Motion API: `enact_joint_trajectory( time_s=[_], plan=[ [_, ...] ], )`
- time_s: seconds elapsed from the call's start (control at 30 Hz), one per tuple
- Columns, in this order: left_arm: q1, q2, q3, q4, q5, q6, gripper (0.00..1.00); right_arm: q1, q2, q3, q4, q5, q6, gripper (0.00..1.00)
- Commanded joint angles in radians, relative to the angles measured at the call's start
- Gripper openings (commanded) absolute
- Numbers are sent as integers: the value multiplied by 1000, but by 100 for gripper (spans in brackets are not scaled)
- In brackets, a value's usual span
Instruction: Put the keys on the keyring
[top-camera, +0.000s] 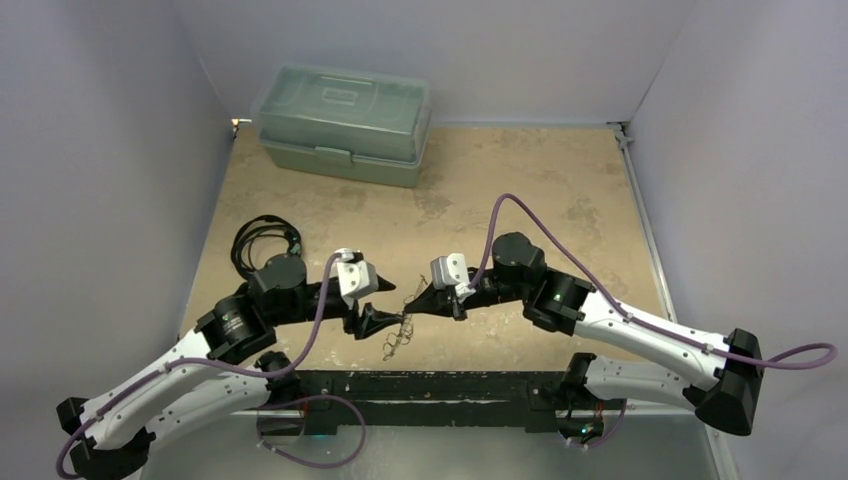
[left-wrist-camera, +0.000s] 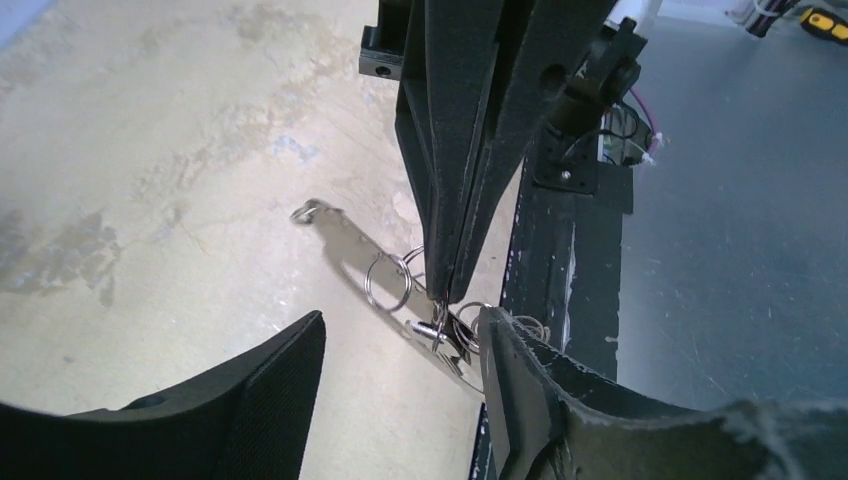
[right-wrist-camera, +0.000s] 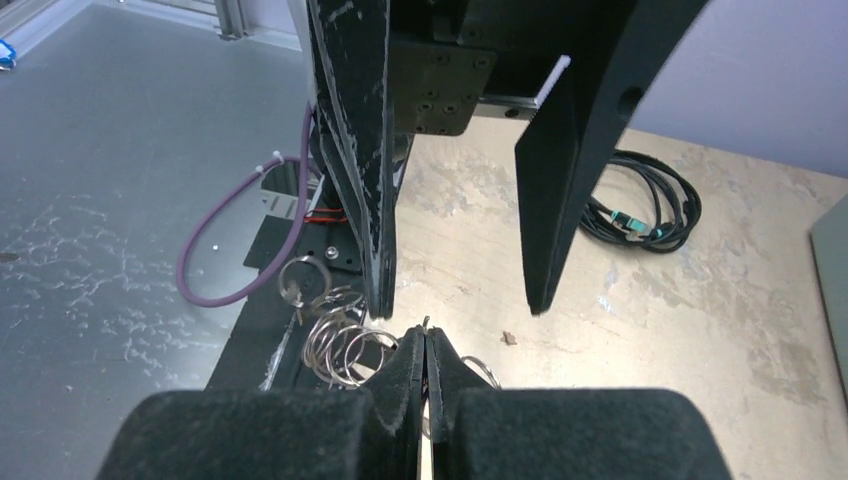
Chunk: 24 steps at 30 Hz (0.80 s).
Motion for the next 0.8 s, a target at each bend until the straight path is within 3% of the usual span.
enact_joint_trajectory(
  time_s=[0.0,0.2,0.77],
  plan=[
    [1,-80,-48,114,-25,-19,55,4,-34,-5,57,4,8,0],
    [1,-141,-126,198,9,13,45,4,-60,-16,75,2,13,0],
    [1,-102,-155,243,77,34,26,4,-80,-25,89,0,21,0]
  ],
)
